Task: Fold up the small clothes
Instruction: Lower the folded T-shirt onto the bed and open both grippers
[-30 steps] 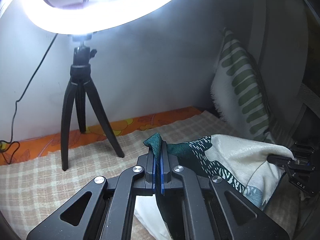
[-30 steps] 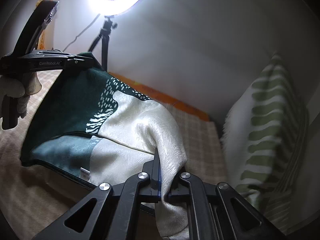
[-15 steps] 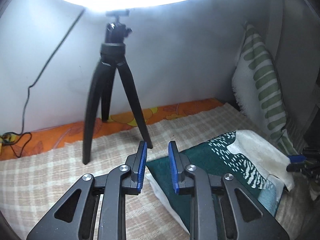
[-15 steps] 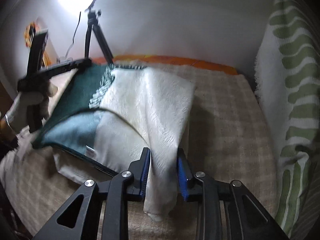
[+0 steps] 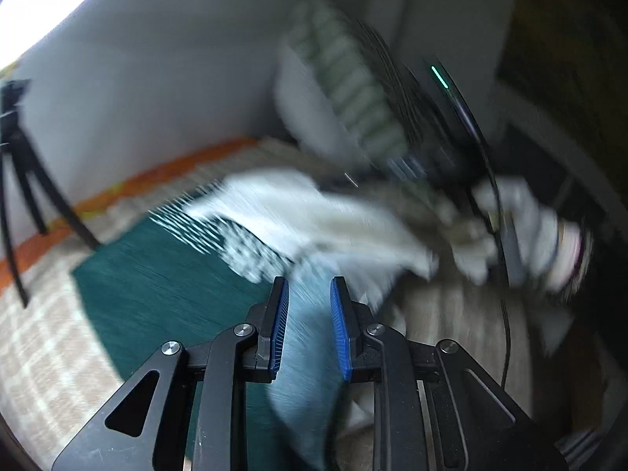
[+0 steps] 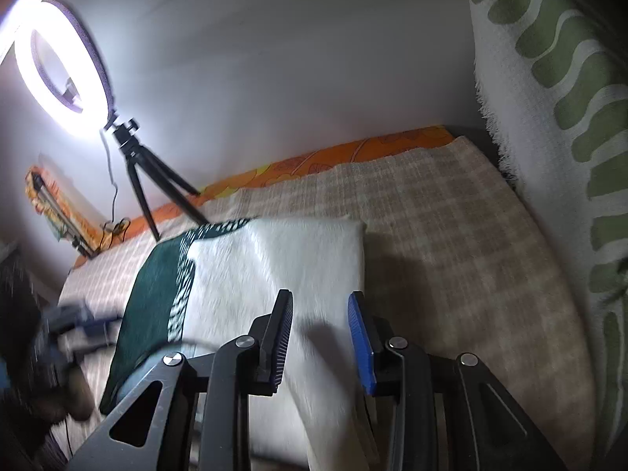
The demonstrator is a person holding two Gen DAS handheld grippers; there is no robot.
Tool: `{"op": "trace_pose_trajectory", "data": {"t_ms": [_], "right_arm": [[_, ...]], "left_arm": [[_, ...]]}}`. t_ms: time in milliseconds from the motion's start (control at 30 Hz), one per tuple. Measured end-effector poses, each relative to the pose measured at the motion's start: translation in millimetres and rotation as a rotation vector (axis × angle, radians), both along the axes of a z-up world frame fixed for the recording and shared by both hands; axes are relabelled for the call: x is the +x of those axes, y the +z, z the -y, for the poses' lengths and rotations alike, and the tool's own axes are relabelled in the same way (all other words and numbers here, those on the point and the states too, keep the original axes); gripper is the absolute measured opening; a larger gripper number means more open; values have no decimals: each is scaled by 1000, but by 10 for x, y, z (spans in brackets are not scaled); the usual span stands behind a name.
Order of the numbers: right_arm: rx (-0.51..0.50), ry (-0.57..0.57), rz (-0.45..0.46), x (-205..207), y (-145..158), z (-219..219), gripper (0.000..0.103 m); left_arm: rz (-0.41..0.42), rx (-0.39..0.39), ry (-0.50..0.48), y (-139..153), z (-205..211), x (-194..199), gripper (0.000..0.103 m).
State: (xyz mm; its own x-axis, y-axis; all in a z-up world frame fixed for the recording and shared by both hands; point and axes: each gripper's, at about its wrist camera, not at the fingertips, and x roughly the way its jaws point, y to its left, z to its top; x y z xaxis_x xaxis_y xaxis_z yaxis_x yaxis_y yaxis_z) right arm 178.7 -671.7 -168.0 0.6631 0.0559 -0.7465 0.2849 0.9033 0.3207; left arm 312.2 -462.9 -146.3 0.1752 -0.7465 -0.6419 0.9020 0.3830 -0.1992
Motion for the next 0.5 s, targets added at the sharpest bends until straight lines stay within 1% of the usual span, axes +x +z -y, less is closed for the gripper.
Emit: {"op": "trace_pose_trajectory", "data": {"t_ms": [33, 133, 200, 367, 433, 500], "right_arm": [[-22, -2, -13, 69, -28, -17, 25], [-126, -20, -82, 265, -165, -58, 22], [-183, -39, -130, 362, -289, -48, 22], [-233, -86, -170, 361, -413, 65, 22], [-237, -111, -175, 314, -392, 115, 22], [-240, -121, -146, 238, -297, 128, 22]], "left_arm": [[-9, 29, -13, -72, 35, -25, 20], [-47, 90, -27, -295, 45, -53, 20], [-43, 103, -36, -366, 14, -95, 20], [-28, 94, -34, -320, -122, -165, 20], [-28, 75, -36, -263, -193, -213, 20], [-26, 55, -31, -197, -322, -258, 20]]}}
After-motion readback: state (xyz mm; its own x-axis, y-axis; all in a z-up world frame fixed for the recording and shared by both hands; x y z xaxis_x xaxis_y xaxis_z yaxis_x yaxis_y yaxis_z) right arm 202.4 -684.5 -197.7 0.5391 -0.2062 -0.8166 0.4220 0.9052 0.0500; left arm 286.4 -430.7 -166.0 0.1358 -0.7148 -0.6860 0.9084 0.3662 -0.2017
